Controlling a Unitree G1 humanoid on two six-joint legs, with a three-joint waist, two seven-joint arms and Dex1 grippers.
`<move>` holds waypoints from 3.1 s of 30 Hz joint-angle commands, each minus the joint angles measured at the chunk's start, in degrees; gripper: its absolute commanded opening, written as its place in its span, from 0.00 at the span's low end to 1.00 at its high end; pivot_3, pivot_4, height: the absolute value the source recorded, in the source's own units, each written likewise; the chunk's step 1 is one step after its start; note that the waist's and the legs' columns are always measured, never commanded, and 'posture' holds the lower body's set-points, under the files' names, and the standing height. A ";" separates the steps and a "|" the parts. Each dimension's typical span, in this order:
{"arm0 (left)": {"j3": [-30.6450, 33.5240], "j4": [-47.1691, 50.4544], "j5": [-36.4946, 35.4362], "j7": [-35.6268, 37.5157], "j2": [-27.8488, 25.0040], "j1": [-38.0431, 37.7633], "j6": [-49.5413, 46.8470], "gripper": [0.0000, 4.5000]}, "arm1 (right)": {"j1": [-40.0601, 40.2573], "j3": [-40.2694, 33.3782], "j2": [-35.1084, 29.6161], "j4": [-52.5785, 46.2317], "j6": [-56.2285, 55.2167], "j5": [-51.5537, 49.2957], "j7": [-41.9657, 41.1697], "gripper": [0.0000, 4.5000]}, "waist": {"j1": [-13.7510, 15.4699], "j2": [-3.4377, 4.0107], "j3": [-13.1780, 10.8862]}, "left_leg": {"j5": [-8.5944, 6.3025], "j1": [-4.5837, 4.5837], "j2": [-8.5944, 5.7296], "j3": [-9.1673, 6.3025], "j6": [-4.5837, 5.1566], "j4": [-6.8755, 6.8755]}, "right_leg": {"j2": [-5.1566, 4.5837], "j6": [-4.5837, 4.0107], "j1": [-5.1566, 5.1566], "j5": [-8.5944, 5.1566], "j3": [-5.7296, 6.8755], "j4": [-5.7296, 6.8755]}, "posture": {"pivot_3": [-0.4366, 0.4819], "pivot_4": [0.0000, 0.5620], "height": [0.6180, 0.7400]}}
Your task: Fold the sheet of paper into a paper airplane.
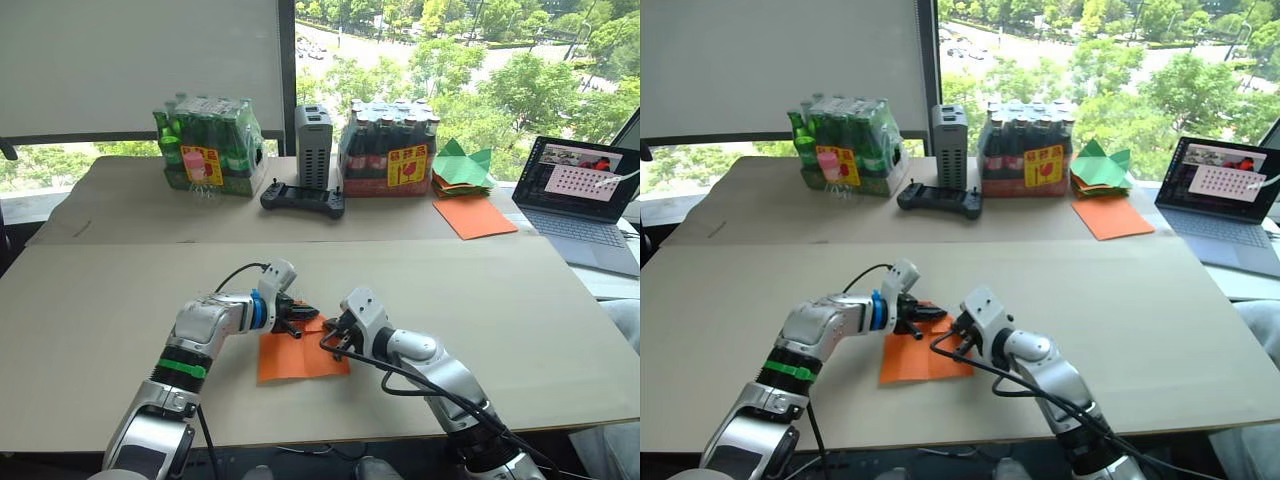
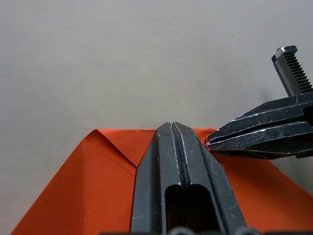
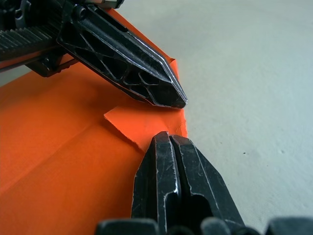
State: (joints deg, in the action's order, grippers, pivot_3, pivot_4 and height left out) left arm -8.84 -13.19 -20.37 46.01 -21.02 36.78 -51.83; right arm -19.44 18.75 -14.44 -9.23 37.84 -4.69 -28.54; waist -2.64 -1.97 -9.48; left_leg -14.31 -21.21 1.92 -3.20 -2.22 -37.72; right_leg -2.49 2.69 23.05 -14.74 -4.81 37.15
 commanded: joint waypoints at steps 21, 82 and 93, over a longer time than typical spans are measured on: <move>1.05 -9.61 2.77 -2.11 -0.86 1.16 5.25 0.00 | 2.15 0.18 -0.78 0.52 4.73 0.24 1.56 0.01 | -0.06 0.02 0.01 | 0.00 0.03 0.01 0.00 0.00 0.00 | 0.01 0.02 -0.02 0.01 0.00 -0.02 | 0.48 0.27 1.00; 5.36 -0.72 0.46 -5.13 -1.16 -4.78 0.51 0.00 | -6.19 4.22 4.12 11.74 -1.21 1.51 0.64 0.01 | -1.77 0.02 0.02 | 0.00 0.09 0.05 0.01 0.00 0.10 | 0.05 0.02 0.01 0.04 -0.06 -0.05 | 0.48 0.27 1.00; 17.61 6.77 -8.61 -8.31 -2.19 -4.66 -8.29 0.00 | -6.52 4.89 4.24 14.31 -2.17 3.30 -0.75 0.01 | -1.78 0.02 0.01 | 0.00 0.07 0.04 0.01 0.00 0.23 | 0.05 0.01 0.11 0.04 -0.08 -0.06 | 0.48 0.27 1.00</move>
State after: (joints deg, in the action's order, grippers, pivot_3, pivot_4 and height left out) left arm 6.17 -9.46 -26.80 38.17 -22.55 31.48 -58.66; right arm -27.17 21.94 -9.87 1.27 34.16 -2.94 -29.10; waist -4.42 -1.95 -9.47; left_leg -14.31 -21.14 1.96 -3.19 -2.22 -37.48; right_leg -2.44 2.70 23.16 -14.71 -4.89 37.09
